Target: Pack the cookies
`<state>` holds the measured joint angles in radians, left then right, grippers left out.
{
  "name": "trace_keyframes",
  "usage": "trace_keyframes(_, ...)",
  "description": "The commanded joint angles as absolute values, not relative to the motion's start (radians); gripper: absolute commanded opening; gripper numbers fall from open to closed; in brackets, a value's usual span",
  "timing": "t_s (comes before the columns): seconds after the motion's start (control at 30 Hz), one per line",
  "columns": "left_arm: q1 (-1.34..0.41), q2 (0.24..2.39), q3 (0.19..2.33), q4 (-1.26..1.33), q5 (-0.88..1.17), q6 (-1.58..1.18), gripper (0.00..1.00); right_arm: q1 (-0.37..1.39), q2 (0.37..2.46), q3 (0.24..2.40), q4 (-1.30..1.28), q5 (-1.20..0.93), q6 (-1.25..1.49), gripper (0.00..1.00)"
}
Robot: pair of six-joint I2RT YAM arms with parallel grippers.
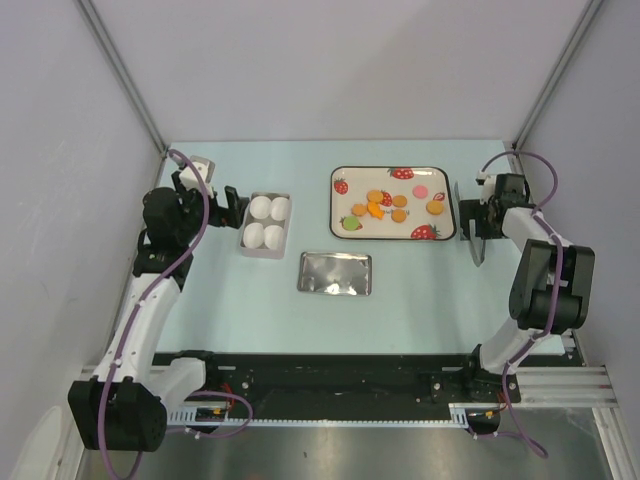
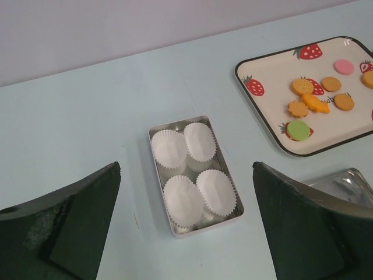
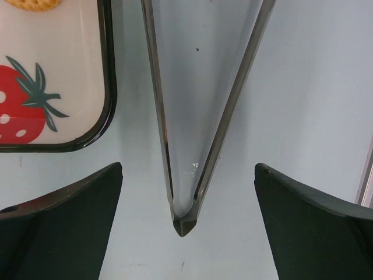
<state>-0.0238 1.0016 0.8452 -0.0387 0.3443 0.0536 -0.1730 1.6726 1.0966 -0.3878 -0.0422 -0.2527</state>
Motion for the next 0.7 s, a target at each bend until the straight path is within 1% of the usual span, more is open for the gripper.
trace_keyframes(0.0, -0.026, 1.003, 0.838, -0.005, 0.356, 0.069, 1.00, -0.179, 1.706, 1.111, -0.330, -0.025, -0.288, 1.00)
trace_keyframes(0.2, -0.026, 1.015, 0.841, 0.025, 0.364, 0.066, 1.00, -0.190, 1.767, 1.123, -0.290, -0.041, -0.313, 1.00)
trace_keyframes(0.67, -0.026, 1.017, 0.835, 0.034, 0.373, 0.069, 1.00, -0.230, 1.902, 1.249, -0.342, -0.170, -0.328, 0.95)
